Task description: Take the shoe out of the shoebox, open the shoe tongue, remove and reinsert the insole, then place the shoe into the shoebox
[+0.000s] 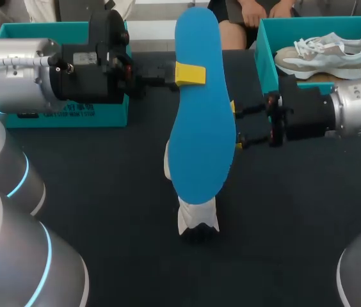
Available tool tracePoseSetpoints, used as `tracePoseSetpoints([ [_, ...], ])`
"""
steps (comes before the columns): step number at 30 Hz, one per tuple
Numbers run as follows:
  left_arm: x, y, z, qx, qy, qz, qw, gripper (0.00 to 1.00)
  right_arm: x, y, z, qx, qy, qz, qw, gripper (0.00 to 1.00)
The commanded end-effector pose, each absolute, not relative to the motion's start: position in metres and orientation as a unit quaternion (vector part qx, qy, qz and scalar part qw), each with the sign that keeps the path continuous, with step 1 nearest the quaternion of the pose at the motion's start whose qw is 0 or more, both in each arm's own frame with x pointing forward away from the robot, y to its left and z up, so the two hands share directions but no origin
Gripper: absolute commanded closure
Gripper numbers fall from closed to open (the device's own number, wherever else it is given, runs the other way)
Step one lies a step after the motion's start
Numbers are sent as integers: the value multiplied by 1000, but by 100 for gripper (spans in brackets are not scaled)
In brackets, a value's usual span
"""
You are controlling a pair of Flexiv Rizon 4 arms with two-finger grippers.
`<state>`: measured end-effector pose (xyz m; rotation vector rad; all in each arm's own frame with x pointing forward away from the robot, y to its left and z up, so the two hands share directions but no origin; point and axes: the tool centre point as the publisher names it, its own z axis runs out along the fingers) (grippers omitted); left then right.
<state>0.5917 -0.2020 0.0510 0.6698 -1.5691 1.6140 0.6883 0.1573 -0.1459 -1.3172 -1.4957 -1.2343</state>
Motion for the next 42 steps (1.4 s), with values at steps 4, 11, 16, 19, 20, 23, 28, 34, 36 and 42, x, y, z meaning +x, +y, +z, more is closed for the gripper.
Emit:
tracePoseSetpoints([
  [4, 594, -179, 37, 136, -650, 693, 280, 100, 688, 159, -146, -519, -588, -485, 388, 0],
  [11, 604, -168, 21, -18, -725, 677, 124, 100, 688, 159, -146, -519, -588, -485, 388, 0],
  [16, 616, -166, 19, -142, -737, 660, 26, 100, 688, 159, -146, -519, -588, -485, 388, 0],
  [19, 622, -164, 15, -209, -733, 646, -36, 100, 688, 159, -146, -519, -588, -485, 388, 0],
  [20, 624, -163, 13, -230, -728, 641, -82, 100, 688, 159, -146, -519, -588, -485, 388, 0],
  [23, 630, -163, 11, -216, -705, 664, -120, 100, 688, 159, -146, -519, -588, -485, 388, 0],
  [28, 630, -163, 11, -216, -705, 664, -120, 100, 688, 159, -146, -519, -588, -485, 388, 0],
  [34, 630, -163, 11, -216, -705, 664, -120, 100, 688, 159, -146, -519, -588, -485, 388, 0],
  [36, 626, -164, -3, -220, -689, 680, -123, 100, 688, 159, -146, -519, -588, -485, 388, 0],
  [42, 626, -154, -44, -330, -619, 662, -262, 100, 688, 159, -146, -519, -588, -485, 388, 0],
])
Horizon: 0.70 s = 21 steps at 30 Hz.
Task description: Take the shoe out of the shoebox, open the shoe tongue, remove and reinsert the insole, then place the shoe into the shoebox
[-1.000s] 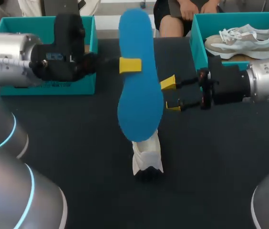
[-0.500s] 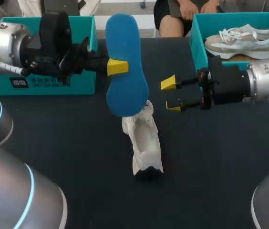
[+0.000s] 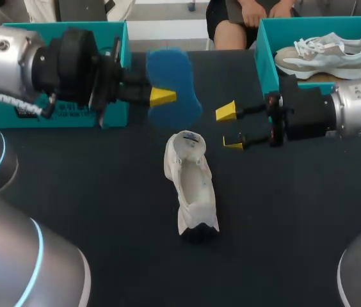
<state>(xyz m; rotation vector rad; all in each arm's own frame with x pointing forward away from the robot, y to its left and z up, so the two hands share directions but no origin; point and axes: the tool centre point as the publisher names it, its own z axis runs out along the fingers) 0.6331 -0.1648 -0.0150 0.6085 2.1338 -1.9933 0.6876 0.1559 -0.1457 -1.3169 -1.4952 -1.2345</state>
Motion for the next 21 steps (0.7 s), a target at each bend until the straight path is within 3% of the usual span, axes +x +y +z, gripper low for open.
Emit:
tracePoseSetpoints([
  [1, 626, -152, -46, 314, 605, -680, 270, 100, 688, 159, -146, -519, -588, -485, 388, 0],
  [11, 631, -146, -74, 522, 451, -554, 466, 100, 688, 159, -146, -519, -588, -485, 388, 0],
  [14, 627, -144, -82, 550, 482, -536, 423, 100, 688, 159, -146, -519, -588, -485, 388, 0],
  [21, 627, -144, -82, 550, 482, -536, 423, 100, 688, 159, -146, -519, -588, -485, 388, 0],
])
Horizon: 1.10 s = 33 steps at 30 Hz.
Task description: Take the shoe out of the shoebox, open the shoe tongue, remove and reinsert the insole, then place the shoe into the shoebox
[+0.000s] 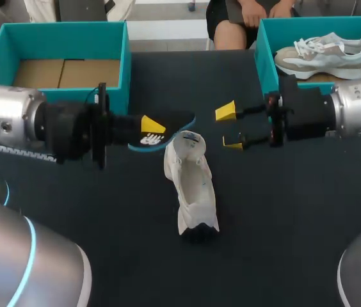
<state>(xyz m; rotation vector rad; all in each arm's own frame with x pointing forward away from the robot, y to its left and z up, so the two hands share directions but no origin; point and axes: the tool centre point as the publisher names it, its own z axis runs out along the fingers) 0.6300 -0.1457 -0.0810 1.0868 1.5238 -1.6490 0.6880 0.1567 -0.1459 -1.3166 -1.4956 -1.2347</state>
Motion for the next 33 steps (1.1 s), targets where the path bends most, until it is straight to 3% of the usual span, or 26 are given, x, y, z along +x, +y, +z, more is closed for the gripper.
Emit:
tracePoseSetpoints([
  [1, 627, -144, -82, 550, 482, -536, 423, 100, 688, 159, -146, -519, -588, -485, 388, 0],
  [18, 628, -143, -89, 541, 486, -540, 424, 100, 688, 159, -146, -519, -588, -485, 388, 0],
  [33, 633, -158, -147, 545, 453, -485, 512, 100, 692, 182, -146, -507, -578, -478, 425, 0],
])
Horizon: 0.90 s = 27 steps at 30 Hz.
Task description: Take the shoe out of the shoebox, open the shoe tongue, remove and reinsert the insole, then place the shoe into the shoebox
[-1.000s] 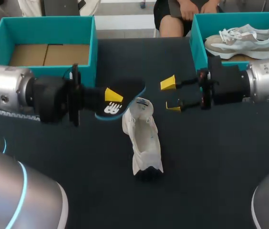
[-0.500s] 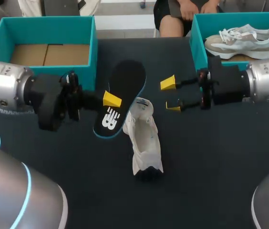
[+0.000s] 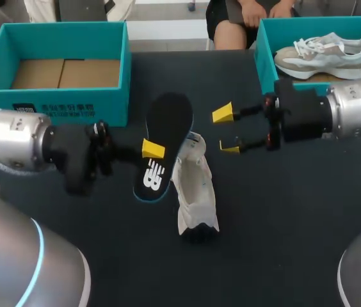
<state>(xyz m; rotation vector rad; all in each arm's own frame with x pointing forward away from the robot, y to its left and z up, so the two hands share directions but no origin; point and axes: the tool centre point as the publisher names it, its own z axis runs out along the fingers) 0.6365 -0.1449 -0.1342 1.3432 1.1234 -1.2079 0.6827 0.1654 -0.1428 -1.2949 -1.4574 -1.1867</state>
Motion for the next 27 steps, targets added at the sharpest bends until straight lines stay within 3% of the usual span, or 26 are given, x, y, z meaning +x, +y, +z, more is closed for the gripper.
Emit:
tracePoseSetpoints([
  [1, 634, -163, -149, 548, 449, -482, 515, 100, 691, 186, -147, -505, -577, -480, 426, 0],
  [12, 638, -200, -157, 536, 458, -490, 512, 100, 684, 200, -147, -496, -570, -497, 426, 1],
  [13, 639, -203, -157, 538, 457, -488, 514, 100, 683, 201, -148, -496, -569, -499, 426, 4],
  [16, 641, -208, -156, 538, 454, -488, 516, 100, 680, 201, -150, -498, -565, -501, 426, 36],
  [18, 641, -208, -155, 543, 449, -482, 520, 100, 678, 200, -151, -500, -562, -503, 425, 50],
  [27, 638, -195, -156, 544, 452, -480, 519, 100, 676, 196, -156, -505, -557, -502, 427, 60],
])
